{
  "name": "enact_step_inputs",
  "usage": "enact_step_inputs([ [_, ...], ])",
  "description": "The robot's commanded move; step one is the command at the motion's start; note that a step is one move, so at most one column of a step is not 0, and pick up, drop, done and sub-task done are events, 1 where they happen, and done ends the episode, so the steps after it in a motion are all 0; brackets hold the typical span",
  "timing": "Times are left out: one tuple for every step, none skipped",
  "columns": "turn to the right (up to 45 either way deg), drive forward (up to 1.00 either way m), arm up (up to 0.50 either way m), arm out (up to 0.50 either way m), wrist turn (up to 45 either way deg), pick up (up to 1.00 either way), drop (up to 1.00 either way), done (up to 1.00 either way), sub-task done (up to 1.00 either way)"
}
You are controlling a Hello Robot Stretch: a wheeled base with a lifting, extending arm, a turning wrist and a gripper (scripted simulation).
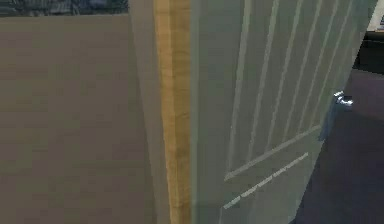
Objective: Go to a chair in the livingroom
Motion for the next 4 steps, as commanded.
enact_step_inputs([
  [45.0,0.0,0.0,0.0,0.0,0.0,0.0,0.0,0.0],
  [6.0,0.0,0.0,0.0,0.0,0.0,0.0,0.0,0.0],
  [0.0,1.0,0.0,0.0,0.0,0.0,0.0,0.0,0.0],
  [3.0,0.0,0.0,0.0,0.0,0.0,0.0,0.0,0.0],
])
